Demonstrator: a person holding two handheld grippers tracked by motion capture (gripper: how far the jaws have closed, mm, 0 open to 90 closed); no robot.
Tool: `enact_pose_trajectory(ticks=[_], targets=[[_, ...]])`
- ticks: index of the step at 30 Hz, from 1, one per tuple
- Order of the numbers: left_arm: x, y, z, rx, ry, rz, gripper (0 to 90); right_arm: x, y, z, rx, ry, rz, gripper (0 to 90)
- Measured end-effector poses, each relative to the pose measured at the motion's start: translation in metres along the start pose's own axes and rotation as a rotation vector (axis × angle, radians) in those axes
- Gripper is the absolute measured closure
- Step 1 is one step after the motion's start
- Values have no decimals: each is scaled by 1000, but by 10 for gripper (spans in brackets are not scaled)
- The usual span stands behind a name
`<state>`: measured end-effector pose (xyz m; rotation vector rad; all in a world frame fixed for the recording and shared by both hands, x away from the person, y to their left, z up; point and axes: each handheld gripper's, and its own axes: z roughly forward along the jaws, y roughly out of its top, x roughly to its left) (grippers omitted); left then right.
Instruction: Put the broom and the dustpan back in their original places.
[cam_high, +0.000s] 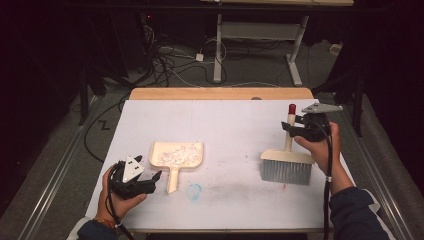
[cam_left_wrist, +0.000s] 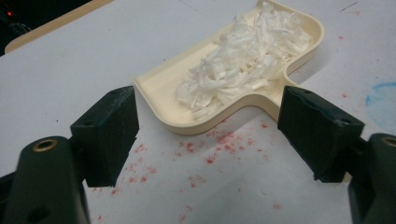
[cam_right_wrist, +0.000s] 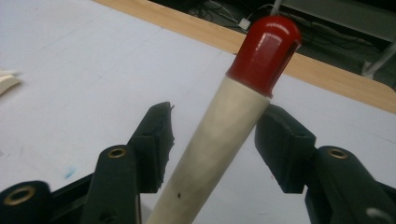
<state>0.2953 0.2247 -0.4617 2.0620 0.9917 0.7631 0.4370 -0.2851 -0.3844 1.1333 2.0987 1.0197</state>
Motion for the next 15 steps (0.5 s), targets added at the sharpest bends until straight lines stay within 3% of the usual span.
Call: enact_pose_trajectory(ticks=[3, 7, 9, 15], targets=[[-1, -2, 1, -9, -21, -1, 183, 0, 1, 8, -17, -56, -5, 432], [-6, -1, 3, -9, -27, 24, 180, 1, 12, 11, -73, -85, -1, 418], [-9, 0, 3, -21, -22, 34, 180, 4, 15, 10, -102, -77, 9, 419], [-11, -2, 5, -24, -30, 40, 180, 16, 13, 10, -118, -67, -41, 406]])
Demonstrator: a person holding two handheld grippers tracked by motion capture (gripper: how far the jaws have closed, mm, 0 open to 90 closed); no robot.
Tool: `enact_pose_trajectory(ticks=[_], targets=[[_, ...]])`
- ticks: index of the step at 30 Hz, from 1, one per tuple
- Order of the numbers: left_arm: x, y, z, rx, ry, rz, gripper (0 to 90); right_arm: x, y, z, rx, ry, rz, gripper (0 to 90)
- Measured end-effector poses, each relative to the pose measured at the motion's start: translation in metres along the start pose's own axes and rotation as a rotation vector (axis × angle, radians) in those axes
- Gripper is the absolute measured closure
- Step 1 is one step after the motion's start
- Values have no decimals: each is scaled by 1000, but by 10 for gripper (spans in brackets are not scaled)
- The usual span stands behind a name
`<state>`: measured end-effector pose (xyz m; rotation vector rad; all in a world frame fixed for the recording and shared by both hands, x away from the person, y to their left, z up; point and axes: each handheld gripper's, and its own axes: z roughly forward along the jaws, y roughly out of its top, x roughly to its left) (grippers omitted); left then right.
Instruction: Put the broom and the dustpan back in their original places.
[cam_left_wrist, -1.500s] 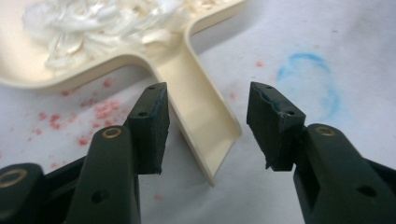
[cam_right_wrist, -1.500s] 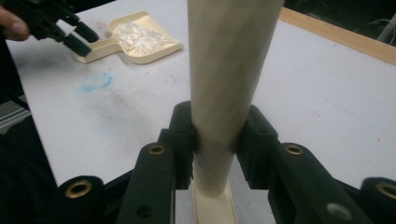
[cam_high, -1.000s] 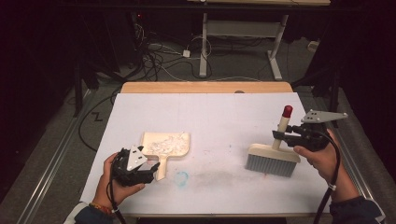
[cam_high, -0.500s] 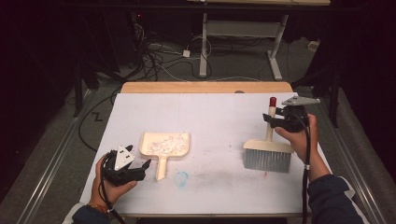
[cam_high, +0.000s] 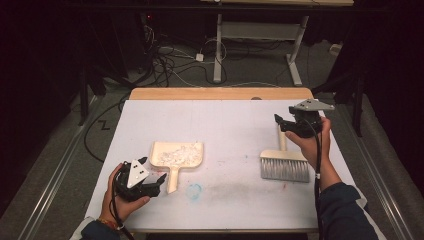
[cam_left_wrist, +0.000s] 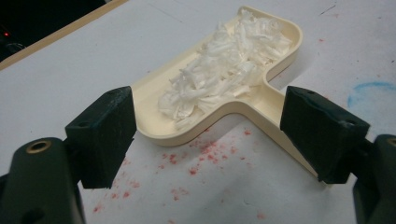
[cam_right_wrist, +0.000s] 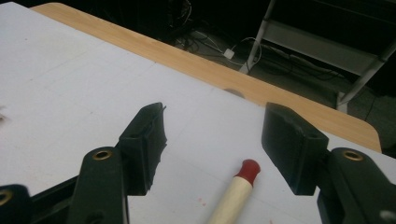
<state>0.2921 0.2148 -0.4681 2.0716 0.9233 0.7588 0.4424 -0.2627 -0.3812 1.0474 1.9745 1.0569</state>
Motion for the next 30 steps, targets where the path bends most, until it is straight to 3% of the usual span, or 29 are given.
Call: enact_pose_trajectory(ticks=[5, 11, 13, 15, 19, 22, 25, 30], targets=[[-3, 0, 0, -2, -9, 8, 182, 2, -6, -1, -11, -3, 41, 384], [-13, 0, 1, 8, -13, 37, 183, 6, -14, -8, -37, 9, 50, 348], [-13, 1, 1, 0, -11, 52, 181, 7, -16, -13, -72, -6, 55, 341], [-14, 1, 1, 10, -16, 38, 180, 9, -18, -15, -89, -15, 48, 318], [-14, -1, 6, 39, -28, 29, 169, 12, -21, -20, -119, 45, 62, 294], [-14, -1, 8, 43, -33, 34, 169, 18, -24, -24, -131, 1, 38, 238], [-16, 0, 8, 43, -28, 40, 168, 18, -24, -29, -162, 9, 39, 233], [-17, 0, 8, 48, -26, 41, 168, 21, -23, -34, -161, -4, 24, 203]])
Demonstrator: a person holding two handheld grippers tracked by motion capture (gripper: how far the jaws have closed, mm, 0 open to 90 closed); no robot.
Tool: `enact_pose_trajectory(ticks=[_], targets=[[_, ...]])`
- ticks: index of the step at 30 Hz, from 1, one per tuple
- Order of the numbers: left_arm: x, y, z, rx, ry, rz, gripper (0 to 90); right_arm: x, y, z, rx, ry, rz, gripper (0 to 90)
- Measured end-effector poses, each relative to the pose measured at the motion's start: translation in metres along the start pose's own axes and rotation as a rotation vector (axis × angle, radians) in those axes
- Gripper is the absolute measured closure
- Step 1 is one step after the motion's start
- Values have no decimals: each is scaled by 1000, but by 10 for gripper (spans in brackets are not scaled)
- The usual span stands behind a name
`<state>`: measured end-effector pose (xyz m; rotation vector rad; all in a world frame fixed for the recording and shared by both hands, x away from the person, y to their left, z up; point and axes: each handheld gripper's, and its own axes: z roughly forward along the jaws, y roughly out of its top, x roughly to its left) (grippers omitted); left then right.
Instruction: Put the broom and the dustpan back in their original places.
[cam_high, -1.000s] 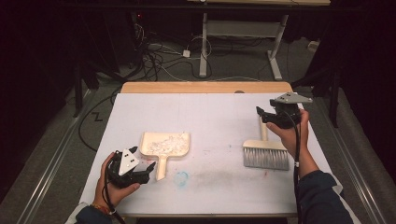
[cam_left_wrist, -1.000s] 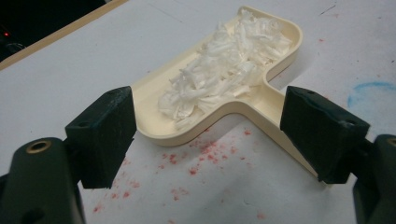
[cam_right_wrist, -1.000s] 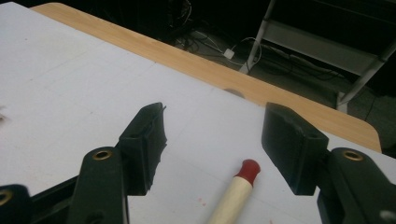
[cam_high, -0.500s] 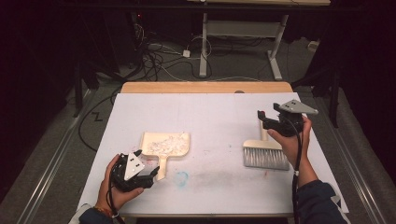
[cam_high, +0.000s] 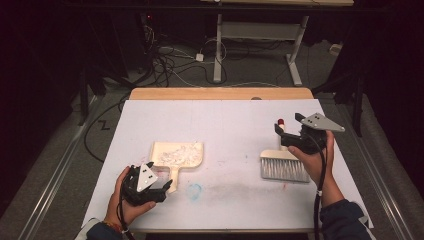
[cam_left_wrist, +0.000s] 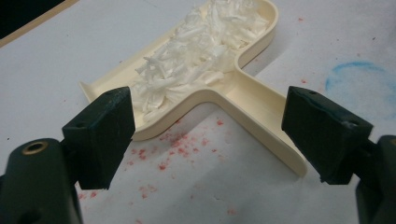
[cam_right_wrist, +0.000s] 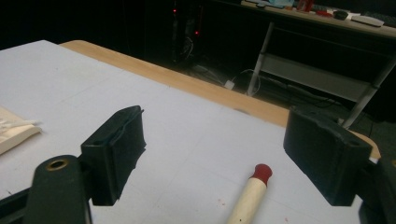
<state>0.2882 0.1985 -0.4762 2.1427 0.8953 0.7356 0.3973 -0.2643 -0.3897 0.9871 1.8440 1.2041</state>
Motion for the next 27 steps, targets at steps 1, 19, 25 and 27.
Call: enact_pose_trajectory(ticks=[1, 19, 25, 27], targets=[[1, 0, 0, -4, 3, 14, 169, 1, 0, -1, -5, 1, 5, 203], [-1, 2, -1, -1, -6, 18, 168, 22, 13, -16, -26, 22, -64, 221], [-3, 3, -4, -11, -16, 32, 170, 28, 14, -23, -15, 27, -98, 226], [-3, 3, -4, -14, -17, 32, 170, 30, 15, -26, -15, 36, -107, 226]])
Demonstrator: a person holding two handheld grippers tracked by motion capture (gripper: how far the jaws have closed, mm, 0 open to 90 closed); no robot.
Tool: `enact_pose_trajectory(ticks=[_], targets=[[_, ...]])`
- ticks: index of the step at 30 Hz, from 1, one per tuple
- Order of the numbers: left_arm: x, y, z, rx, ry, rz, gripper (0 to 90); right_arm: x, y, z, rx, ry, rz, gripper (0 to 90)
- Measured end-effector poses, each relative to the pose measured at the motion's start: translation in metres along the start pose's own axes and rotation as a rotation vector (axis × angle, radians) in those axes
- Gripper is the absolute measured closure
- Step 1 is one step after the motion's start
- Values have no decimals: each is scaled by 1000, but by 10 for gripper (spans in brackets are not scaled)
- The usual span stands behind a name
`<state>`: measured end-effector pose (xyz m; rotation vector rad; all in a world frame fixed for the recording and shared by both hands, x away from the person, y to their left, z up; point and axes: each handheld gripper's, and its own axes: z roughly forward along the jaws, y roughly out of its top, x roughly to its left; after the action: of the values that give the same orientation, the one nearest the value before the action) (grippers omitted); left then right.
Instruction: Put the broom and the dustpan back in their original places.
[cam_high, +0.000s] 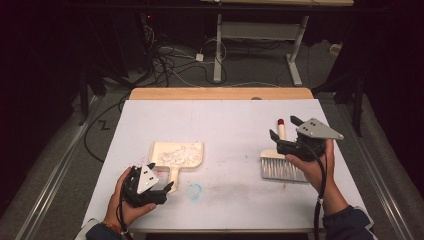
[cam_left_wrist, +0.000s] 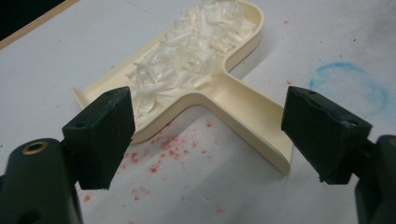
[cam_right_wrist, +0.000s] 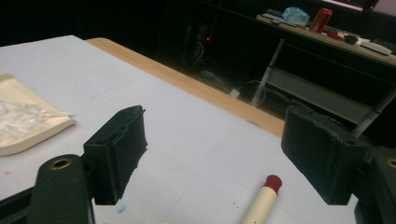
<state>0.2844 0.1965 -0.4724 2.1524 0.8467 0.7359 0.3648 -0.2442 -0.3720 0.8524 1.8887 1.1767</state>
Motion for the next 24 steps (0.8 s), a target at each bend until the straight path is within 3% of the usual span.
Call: enact_pose_trajectory(ticks=[8, 24], targets=[[-1, 0, 1, 14, 6, 10, 172, 7, 6, -9, 16, 47, -27, 221], [-2, 0, -1, 3, 7, 12, 172, 17, 5, -25, 7, 57, -67, 222]])
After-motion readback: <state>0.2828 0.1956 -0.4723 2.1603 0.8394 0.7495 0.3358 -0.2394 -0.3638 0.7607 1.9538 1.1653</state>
